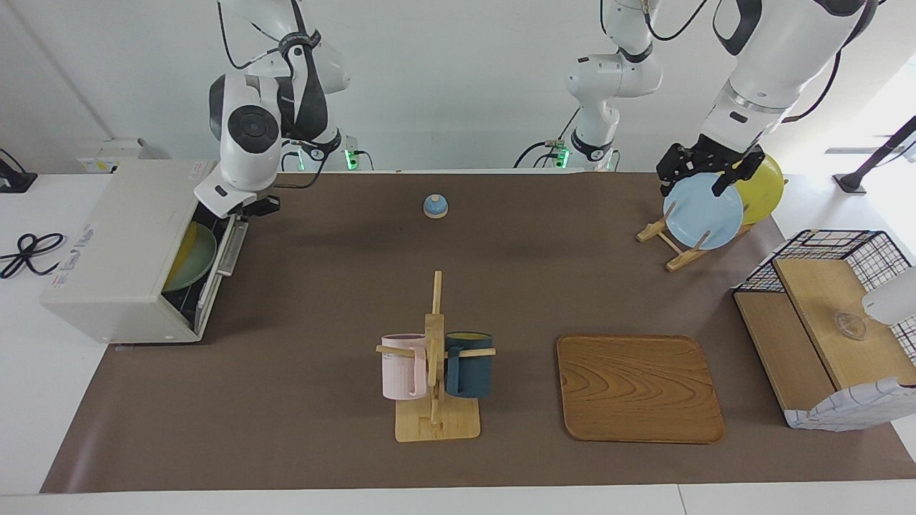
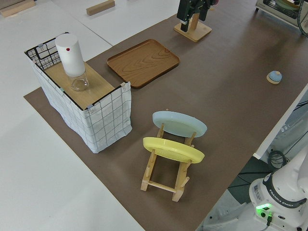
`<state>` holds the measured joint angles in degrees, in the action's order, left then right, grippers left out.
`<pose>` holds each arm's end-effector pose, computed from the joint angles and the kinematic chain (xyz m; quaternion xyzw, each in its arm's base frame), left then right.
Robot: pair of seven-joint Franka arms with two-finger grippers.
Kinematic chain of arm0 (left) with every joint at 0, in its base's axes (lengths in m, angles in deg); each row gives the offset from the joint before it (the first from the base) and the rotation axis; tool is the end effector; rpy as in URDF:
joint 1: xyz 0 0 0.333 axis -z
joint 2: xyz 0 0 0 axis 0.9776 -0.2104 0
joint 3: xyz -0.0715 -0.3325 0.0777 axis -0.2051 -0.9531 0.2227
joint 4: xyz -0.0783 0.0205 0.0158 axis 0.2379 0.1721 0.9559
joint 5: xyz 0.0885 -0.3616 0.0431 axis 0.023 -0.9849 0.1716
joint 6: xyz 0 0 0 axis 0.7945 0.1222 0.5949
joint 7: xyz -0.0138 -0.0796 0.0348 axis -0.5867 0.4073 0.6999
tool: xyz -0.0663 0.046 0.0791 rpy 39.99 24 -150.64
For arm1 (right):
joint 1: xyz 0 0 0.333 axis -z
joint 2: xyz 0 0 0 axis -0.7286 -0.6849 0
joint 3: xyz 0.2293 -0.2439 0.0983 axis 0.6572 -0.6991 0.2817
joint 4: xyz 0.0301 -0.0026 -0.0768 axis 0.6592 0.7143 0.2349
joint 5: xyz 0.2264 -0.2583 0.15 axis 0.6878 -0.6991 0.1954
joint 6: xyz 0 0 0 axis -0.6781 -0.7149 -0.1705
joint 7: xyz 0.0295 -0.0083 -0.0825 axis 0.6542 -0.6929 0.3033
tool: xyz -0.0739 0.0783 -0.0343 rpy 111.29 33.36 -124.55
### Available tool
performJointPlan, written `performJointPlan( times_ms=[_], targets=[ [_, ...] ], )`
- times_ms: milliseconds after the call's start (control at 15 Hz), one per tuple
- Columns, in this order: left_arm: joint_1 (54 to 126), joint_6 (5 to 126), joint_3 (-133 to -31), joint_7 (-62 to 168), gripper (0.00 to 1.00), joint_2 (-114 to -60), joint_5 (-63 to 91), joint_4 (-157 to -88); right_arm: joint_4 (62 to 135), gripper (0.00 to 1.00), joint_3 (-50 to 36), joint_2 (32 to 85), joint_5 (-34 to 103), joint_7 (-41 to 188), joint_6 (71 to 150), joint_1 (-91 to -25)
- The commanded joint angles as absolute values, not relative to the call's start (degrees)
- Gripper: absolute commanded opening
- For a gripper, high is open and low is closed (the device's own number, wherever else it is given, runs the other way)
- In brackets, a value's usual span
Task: Put corn in oven
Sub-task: 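Swing the oven door shut with the right gripper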
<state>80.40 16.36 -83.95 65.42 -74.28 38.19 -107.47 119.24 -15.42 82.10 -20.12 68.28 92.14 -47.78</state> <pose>0.5112 -0.0731 0.6453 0.9989 -0.0428 -0.0164 0.0020 0.4488 -0.0423 0.4773 0.9653 0.0873 -0.1537 0.1921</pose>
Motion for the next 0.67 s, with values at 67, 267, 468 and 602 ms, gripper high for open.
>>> performJointPlan(
  times_ms=[67, 267, 468, 602],
  targets=[
    [79.5, 15.7, -84.6, 65.3, 1.00, -73.5, 38.9, -107.9, 117.4, 0.00, -15.4, 81.4, -21.6, 71.6, 94.9, -46.5],
    [79.5, 15.7, -84.6, 65.3, 1.00, -73.5, 38.9, -107.9, 116.7, 0.00, -15.5, 81.5, -21.7, 74.4, 95.1, -45.4],
    [79.5, 15.7, -84.6, 65.3, 1.00, -73.5, 38.9, -107.9, 115.4, 0.00, -15.5, 81.5, -21.7, 79.0, 95.3, -43.2],
    [79.5, 15.7, -84.6, 65.3, 1.00, -73.5, 38.9, -107.9, 115.2, 0.00, -15.6, 81.5, -21.6, 81.3, 95.6, -42.3]
  ],
)
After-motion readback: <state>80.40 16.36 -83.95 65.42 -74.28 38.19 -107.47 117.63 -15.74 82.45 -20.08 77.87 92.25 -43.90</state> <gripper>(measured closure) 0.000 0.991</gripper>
